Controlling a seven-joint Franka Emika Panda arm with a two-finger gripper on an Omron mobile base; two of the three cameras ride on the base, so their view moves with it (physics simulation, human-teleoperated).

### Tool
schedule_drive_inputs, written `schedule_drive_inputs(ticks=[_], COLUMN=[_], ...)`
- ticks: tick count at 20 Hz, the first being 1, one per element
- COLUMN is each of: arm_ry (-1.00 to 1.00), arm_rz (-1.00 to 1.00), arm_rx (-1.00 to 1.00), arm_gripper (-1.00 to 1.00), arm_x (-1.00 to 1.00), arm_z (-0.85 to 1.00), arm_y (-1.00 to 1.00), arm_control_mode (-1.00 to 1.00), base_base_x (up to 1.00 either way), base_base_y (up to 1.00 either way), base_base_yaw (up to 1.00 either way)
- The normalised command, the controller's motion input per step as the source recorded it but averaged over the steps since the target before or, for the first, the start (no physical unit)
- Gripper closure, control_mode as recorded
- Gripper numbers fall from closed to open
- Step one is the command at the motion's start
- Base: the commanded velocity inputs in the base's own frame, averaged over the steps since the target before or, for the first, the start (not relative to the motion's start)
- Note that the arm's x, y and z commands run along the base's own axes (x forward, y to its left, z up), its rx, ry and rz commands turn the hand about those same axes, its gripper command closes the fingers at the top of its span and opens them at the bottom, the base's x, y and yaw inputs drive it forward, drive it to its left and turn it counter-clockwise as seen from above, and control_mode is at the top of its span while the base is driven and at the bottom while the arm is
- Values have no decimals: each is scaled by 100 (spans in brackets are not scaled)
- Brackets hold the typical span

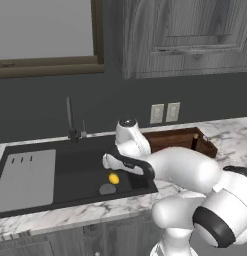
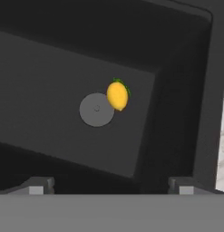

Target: Pick up all produce items and place them in the sink. Turn on the sink faucet to wash them. Then turn the sink off and put them in the tray.

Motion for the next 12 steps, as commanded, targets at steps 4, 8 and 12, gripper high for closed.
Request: schedule_drive_inputs(ticks=[4, 8, 12], arm_ry=[0, -1, 0], arm_rz=[-1, -2, -3], arm_rx=[3, 4, 6], arm_gripper=[-100, -100, -100], arm_x=[-51, -60, -63], arm_z=[19, 22, 21], arm_y=[-27, -31, -35], arm_control_mode=[-100, -100, -100], base_base_x=[0, 0, 0], base_base_y=[0, 0, 0], base_base_yaw=[0, 0, 0])
